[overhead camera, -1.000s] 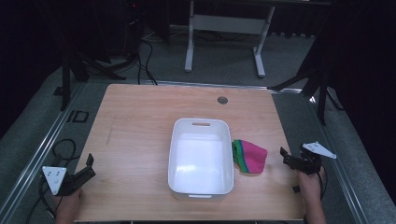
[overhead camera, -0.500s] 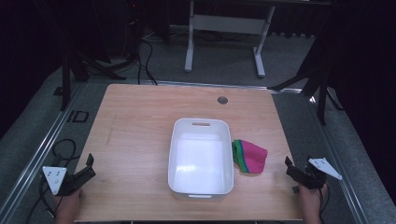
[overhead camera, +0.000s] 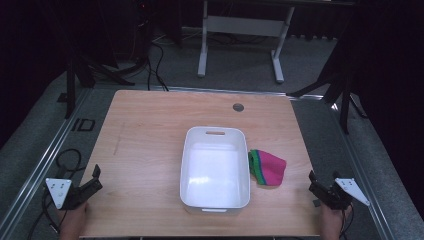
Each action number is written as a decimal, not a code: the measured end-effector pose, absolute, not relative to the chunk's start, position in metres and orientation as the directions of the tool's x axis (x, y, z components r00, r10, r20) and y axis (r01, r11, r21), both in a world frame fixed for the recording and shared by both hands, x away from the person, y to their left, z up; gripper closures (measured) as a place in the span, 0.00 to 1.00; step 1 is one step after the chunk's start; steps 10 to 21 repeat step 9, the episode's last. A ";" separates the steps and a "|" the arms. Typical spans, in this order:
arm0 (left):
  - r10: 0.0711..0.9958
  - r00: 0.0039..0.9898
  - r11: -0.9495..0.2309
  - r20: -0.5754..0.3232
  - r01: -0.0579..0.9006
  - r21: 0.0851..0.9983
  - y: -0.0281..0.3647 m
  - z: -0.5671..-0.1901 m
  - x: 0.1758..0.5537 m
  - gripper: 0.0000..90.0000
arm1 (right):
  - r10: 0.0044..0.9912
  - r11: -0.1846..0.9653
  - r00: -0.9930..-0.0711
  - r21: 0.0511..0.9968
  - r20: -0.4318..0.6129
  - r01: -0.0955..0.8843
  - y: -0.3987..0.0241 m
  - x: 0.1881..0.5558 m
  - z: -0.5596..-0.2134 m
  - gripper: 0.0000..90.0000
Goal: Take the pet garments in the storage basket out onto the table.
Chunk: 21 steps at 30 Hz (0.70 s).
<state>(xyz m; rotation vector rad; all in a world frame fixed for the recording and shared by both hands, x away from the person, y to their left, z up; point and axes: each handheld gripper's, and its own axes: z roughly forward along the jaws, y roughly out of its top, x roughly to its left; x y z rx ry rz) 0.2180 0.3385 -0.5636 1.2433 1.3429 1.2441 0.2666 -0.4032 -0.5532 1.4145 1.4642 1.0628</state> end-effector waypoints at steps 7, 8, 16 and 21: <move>0.995 -0.093 -0.010 0.019 0.095 0.995 0.338 -0.564 0.218 0.02 | 0.999 0.026 -0.035 0.947 -0.016 0.321 -0.402 0.269 -0.555 0.15; 0.996 -0.093 -0.010 0.019 0.095 0.995 0.338 -0.564 0.218 0.02 | 1.000 0.020 -0.029 0.947 -0.012 0.320 -0.403 0.268 -0.554 0.15; 0.996 -0.092 -0.011 0.019 0.094 0.995 0.338 -0.564 0.218 0.02 | 0.999 0.012 -0.032 0.949 -0.002 0.315 -0.404 0.268 -0.554 0.15; 0.996 -0.092 -0.011 0.019 0.094 0.995 0.338 -0.564 0.218 0.02 | 0.999 0.012 -0.032 0.949 -0.002 0.315 -0.404 0.268 -0.554 0.15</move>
